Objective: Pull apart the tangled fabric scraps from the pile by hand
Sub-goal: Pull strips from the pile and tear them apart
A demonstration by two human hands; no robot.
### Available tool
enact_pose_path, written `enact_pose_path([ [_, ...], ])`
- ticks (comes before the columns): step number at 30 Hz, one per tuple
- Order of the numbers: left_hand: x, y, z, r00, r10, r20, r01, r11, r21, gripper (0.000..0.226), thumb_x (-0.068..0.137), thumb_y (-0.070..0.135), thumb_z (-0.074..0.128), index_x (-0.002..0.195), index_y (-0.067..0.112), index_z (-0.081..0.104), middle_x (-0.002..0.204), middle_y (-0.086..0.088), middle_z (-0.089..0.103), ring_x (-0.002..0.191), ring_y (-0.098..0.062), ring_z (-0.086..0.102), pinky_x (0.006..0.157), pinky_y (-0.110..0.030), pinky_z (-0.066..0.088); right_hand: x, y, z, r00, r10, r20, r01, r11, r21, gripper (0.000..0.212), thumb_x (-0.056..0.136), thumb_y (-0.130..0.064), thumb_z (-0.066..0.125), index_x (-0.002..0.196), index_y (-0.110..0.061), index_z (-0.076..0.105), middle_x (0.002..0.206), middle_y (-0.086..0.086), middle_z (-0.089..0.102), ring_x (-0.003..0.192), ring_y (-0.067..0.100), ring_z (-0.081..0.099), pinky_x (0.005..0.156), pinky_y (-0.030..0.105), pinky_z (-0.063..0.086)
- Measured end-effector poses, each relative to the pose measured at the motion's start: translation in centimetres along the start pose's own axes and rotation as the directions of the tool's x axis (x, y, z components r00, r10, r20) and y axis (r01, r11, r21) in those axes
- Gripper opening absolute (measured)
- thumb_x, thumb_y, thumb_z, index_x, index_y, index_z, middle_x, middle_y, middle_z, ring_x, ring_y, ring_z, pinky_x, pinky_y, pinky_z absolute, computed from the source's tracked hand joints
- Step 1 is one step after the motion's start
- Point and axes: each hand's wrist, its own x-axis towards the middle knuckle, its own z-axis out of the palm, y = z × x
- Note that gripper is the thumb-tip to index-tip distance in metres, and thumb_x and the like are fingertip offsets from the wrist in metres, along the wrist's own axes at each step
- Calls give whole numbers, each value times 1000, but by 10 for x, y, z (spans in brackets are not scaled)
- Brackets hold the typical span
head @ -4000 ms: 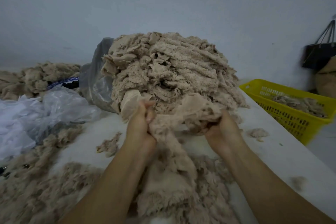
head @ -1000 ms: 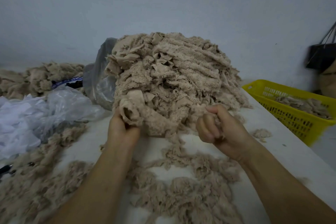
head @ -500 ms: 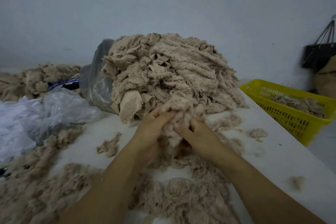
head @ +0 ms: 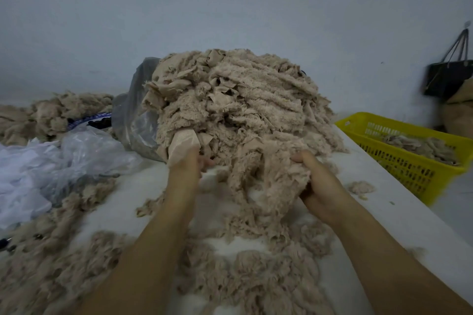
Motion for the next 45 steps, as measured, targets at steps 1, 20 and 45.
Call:
enact_pose_path([
  [1, -1, -4, 5, 995, 98, 20, -100, 964, 247, 46, 102, 46, 42, 78, 17, 67, 90, -5, 65, 88, -22, 60, 75, -37, 47, 0, -3, 0, 999, -34, -24, 35, 999, 31, 38, 95, -21, 52, 63, -19, 74, 76, 2, 72, 69, 14, 70, 58, 23, 54],
  [20, -70, -2, 47, 351, 410, 842, -835, 543, 84, 19, 102, 22, 51, 83, 21, 54, 77, 19, 49, 78, 1, 46, 69, -14, 34, 14, 18, -1, 987, 160, -4, -160, 983, -95, 30, 87, -38, 69, 99, -11, 69, 77, 4, 76, 69, 16, 74, 52, 23, 54],
  [45, -46, 14, 30, 893, 43, 448, 101, 951, -293, 33, 75, 48, 69, 83, 17, 72, 64, 1, 70, 47, -8, 62, 40, -16, 43, 4, 19, 22, 902, -374, -215, 187, 788, -587, 55, 100, -58, 34, 120, -15, 62, 121, 3, 63, 106, 21, 59, 82, 30, 46],
])
